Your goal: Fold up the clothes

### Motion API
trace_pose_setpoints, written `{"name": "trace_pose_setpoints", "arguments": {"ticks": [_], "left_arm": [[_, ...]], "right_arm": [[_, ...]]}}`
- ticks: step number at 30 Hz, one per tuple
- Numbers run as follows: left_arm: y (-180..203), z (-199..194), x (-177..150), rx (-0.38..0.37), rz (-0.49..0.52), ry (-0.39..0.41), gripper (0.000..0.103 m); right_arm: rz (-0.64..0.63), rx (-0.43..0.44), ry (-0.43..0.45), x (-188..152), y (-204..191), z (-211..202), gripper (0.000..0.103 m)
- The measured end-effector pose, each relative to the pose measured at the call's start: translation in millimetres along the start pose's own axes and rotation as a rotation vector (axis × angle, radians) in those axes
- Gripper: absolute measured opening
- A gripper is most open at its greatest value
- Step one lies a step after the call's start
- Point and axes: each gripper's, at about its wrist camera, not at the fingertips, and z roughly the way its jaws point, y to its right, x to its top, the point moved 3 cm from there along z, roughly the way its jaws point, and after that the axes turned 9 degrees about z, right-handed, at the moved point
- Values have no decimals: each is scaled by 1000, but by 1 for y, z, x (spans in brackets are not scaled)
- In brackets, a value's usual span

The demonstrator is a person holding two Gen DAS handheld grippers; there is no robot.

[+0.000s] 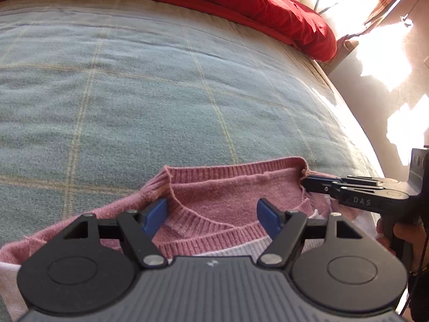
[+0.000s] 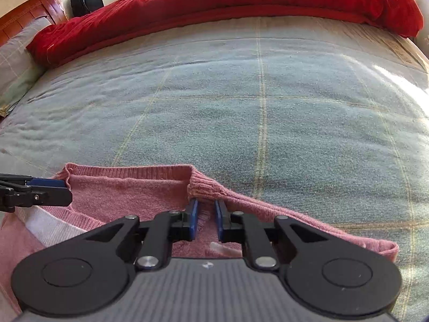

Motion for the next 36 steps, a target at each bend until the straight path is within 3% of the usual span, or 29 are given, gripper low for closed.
{"name": "trace_pose_setpoints", "arguments": {"ticks": [7,11,14,22,27,32,36], "left_arm": [[-1,2,11,3,-3,22,77],[10,-22,8,56,26,-7,76],[20,-51,3,95,26,-36,76],[52,-132,-19,81,1,-70,87],[55,-153,-60,127,-41,-94,90],[36,-155,-118,142,-145,-175,90],[21,-156,-143,156,-224,-188,90]], "right_arm": [[37,42,-13,4,5,-5,20],[97,48,0,4,5,-32,43],[120,67,23,3,0,-65,48],[222,153,42,-12,-10,-148,72],[228,131,27,-46,-10,-166,79],[271,67,-90,-97,12,-157,79],[307,0,-163,-130,30,-145,79]]}}
